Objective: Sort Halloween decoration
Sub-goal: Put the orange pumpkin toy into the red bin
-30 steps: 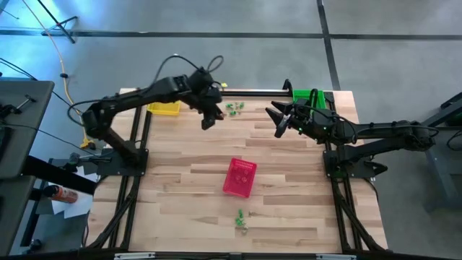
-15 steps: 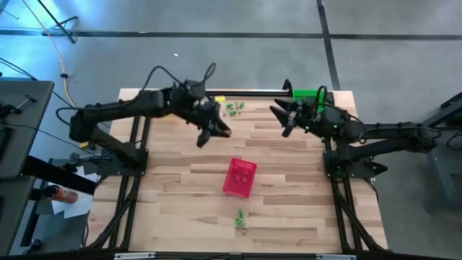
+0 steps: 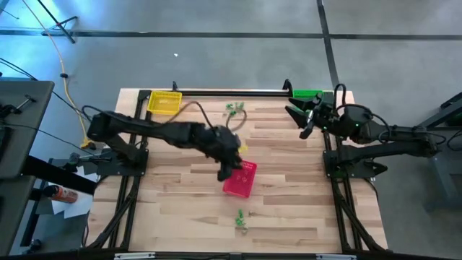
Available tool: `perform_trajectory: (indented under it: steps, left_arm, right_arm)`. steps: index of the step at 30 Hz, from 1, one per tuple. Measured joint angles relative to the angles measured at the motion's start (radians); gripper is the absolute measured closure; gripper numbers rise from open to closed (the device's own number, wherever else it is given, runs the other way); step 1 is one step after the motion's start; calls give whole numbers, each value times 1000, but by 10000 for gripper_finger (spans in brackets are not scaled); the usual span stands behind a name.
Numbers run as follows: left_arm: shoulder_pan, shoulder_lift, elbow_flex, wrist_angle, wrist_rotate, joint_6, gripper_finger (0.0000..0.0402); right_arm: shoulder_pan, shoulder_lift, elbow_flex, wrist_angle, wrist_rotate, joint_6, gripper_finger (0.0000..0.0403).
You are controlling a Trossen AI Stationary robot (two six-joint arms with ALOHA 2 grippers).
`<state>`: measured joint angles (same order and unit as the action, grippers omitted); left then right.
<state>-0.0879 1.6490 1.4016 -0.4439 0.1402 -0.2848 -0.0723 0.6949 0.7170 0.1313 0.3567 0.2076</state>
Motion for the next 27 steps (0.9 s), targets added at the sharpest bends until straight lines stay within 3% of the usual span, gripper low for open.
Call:
perform_trajectory:
  steps: [13,27]
  left_arm:
    - [-76,269,72,-223,-32,236,326]
    - [-77,424,94,-220,-86,434,326]
  right_arm:
    - [0,0,0,-133,8,108,205]
    - [0,61,0,-150,10,198,205]
